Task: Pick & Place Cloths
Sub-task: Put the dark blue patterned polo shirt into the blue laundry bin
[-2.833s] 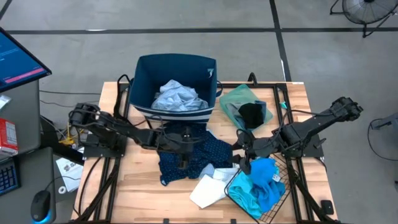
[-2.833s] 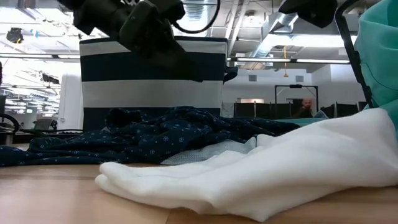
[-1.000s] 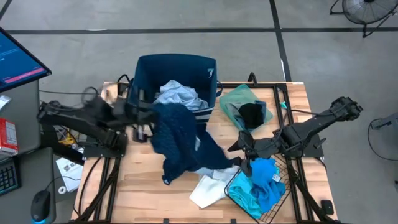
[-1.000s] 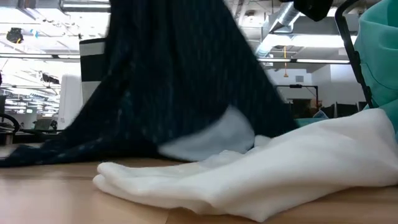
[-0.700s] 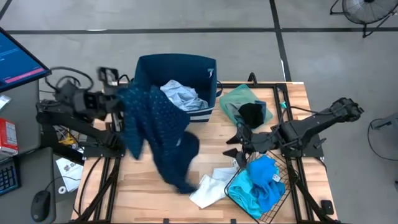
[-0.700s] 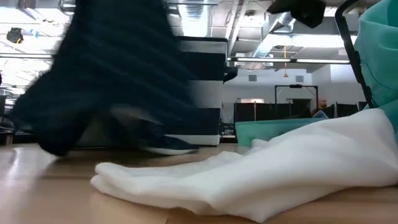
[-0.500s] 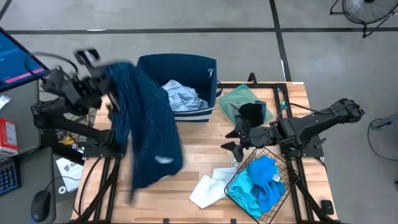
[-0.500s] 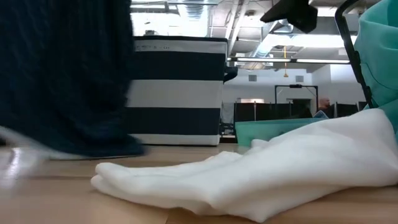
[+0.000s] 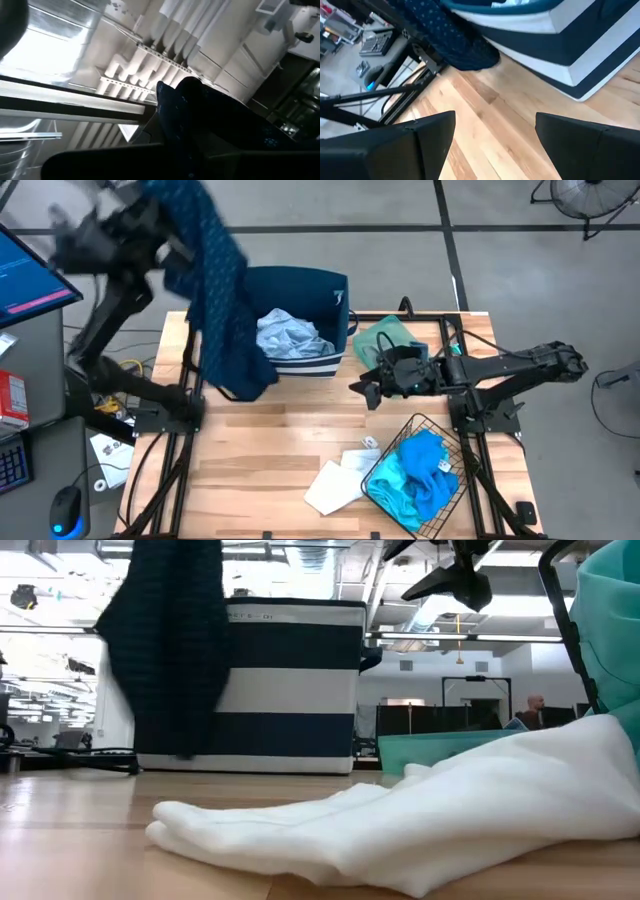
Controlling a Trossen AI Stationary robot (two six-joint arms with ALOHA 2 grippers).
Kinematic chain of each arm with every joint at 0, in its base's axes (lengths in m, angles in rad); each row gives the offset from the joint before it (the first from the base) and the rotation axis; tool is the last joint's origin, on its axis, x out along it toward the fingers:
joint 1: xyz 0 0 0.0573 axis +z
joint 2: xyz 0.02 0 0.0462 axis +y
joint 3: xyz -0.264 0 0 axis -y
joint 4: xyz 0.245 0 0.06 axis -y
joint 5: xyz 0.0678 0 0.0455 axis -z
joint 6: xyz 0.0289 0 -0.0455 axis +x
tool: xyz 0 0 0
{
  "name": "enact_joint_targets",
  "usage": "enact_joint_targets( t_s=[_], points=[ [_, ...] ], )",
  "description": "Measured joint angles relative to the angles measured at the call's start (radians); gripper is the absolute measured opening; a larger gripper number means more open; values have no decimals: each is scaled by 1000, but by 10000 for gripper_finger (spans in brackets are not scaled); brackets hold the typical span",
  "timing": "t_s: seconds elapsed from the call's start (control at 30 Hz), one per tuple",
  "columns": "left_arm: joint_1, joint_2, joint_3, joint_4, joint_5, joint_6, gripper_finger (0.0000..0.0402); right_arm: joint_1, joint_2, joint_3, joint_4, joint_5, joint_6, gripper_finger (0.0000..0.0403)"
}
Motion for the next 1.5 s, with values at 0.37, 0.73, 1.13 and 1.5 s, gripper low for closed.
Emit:
enact_joint_targets(
  t_s=[0.37, 0.73, 1.13, 1.5],
  points=[
    [270, 389, 388, -44, 95, -284, 5, -27, 0, 0, 43, 0, 0, 270],
    [374, 455, 110, -425, 213, -385, 5, -27, 0, 0, 0, 0, -35, 270],
    [341, 275, -446, -731, 257, -301, 5, 3, 0, 0, -50, 0, -37, 270],
    [207, -64, -877, -804, 2, -360, 5, -11, 0, 0, -80, -1, -85, 270]
  ],
)
